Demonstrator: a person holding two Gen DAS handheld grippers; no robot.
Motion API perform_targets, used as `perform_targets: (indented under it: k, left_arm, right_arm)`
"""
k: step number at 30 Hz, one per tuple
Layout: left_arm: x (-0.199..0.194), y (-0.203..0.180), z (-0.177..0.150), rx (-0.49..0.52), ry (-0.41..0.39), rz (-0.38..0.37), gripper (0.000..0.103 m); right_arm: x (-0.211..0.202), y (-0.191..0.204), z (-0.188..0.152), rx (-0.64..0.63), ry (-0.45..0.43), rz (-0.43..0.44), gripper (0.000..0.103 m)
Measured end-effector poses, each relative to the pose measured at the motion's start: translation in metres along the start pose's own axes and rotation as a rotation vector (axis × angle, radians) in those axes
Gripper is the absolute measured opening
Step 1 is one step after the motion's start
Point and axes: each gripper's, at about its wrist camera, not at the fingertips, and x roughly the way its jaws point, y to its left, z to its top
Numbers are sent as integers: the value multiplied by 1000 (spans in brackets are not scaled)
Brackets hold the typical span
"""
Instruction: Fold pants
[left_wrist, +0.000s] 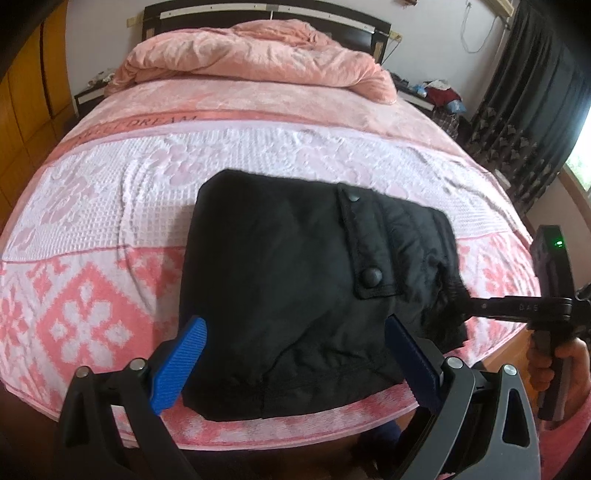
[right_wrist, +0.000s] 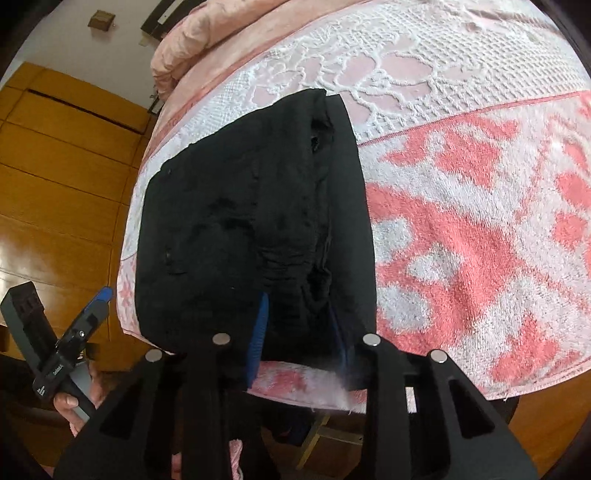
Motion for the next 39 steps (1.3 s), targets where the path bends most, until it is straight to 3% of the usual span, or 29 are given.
perform_targets:
  k: [6,10,13,16,23,28,29,36,39]
  left_arm:
    - [12,27,-9,-74,50,-8,98]
    - [3,51,-15,-140,49,-44,98]
    - [-4,63,-19,-165,43,-57,98]
    - [-8,71,-25,-189,41,-76,98]
    - [-5,84,-33,-198,71,-114,98]
    - [3,98,-31,-244,118,-212,98]
    - [6,101,-31,-255,128,-223,98]
    - [35,119,-19,-285,211,-256,98]
    - [54,123,-11,-287,249,-255,98]
  right_arm:
    - [-3,6,2,-19,-13,-15,33]
    - [-26,20,-3,-82,-73,-61,35]
    - [-46,21,-5,-74,-108,-40,35]
    - [-61,24,-9,-80,-137,-74,35]
    - [-63,28,-30,-91,-121,-120,39]
    - [-63,15,-36,-61,-104,-56,52]
    - [-62,11,-35,-54,-91,-24,58]
    - [-41,-20,-16,34,-32,161,66]
    - [-27,-31,-8,64,2,194,68]
